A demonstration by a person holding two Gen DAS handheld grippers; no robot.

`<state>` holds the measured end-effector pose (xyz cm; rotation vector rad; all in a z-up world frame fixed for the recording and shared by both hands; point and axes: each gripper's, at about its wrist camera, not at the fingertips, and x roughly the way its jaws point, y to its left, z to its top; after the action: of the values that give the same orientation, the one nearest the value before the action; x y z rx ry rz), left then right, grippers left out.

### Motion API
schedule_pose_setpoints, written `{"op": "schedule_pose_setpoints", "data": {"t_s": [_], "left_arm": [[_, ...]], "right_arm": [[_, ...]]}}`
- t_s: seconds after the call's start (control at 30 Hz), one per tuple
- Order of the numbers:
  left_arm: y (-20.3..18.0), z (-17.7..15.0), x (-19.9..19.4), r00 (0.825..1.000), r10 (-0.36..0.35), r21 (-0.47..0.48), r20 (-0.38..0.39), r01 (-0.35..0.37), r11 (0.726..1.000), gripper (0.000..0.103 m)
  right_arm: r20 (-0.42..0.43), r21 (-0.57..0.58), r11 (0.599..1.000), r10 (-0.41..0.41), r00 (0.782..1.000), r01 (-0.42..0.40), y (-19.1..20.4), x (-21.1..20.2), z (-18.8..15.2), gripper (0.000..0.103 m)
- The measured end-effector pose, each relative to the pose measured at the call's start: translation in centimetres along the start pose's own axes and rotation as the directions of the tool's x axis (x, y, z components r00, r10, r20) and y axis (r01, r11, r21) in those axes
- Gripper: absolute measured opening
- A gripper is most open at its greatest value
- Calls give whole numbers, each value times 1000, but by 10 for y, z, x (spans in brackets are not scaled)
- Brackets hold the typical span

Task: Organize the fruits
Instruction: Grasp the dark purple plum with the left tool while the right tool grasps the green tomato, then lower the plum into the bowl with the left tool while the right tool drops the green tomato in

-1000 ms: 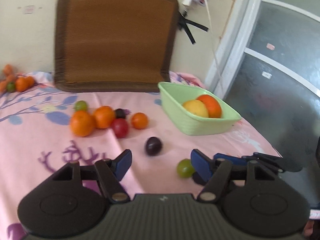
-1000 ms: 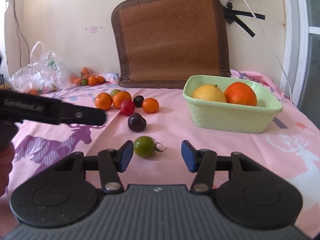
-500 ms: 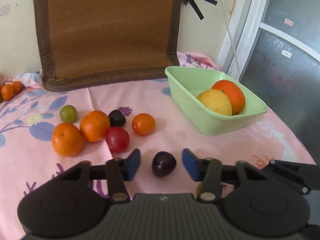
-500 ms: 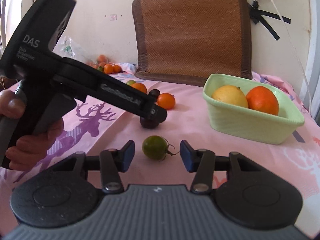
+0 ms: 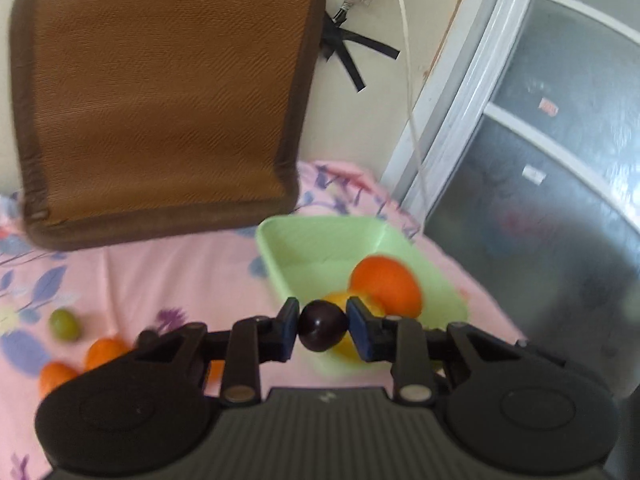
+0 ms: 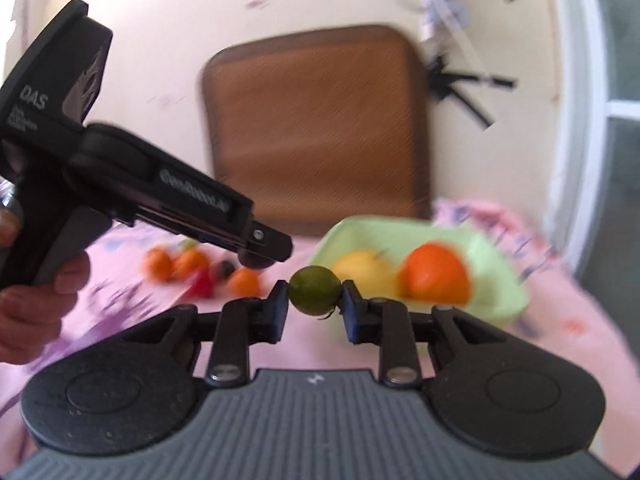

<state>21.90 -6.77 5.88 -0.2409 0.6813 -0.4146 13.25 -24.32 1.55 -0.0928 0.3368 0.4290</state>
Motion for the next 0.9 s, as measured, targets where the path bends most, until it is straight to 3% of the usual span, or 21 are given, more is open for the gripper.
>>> {"op": "schedule_pose_setpoints", "data": {"t_s": [0.13, 0.33, 0.5, 0.53, 0.67, 0.8, 0.9], "left_arm": [[-4, 19, 37, 999, -24, -26, -38, 23, 999, 27], [-2, 20, 74, 996, -4, -46, -89, 0, 999, 27], [-3, 20, 79, 996, 24, -43, -82, -27, 999, 45], [-3, 20, 77, 997, 23, -42, -78, -27, 999, 45], [2, 22, 52, 999, 18, -69, -37, -20, 997, 45], [25, 20, -13, 996, 28, -110, 80, -19, 994, 48], [56, 9, -67, 981, 110, -163, 159, -83, 983, 49]], "right_arm": [[1, 41, 996, -82, 997, 82, -24, 11, 3, 31], [-14, 29, 995, -95, 995, 95, -31, 20, -3, 32], [-12, 25, 994, -109, 994, 109, -33, 26, -8, 36], [-7, 31, 993, -113, 994, 113, -34, 26, -9, 42], [12, 63, 992, -111, 994, 110, -39, 22, -10, 44], [65, 72, 992, -107, 992, 102, -37, 10, -8, 44], [103, 83, 995, -72, 992, 63, -31, -1, -3, 44]]}}
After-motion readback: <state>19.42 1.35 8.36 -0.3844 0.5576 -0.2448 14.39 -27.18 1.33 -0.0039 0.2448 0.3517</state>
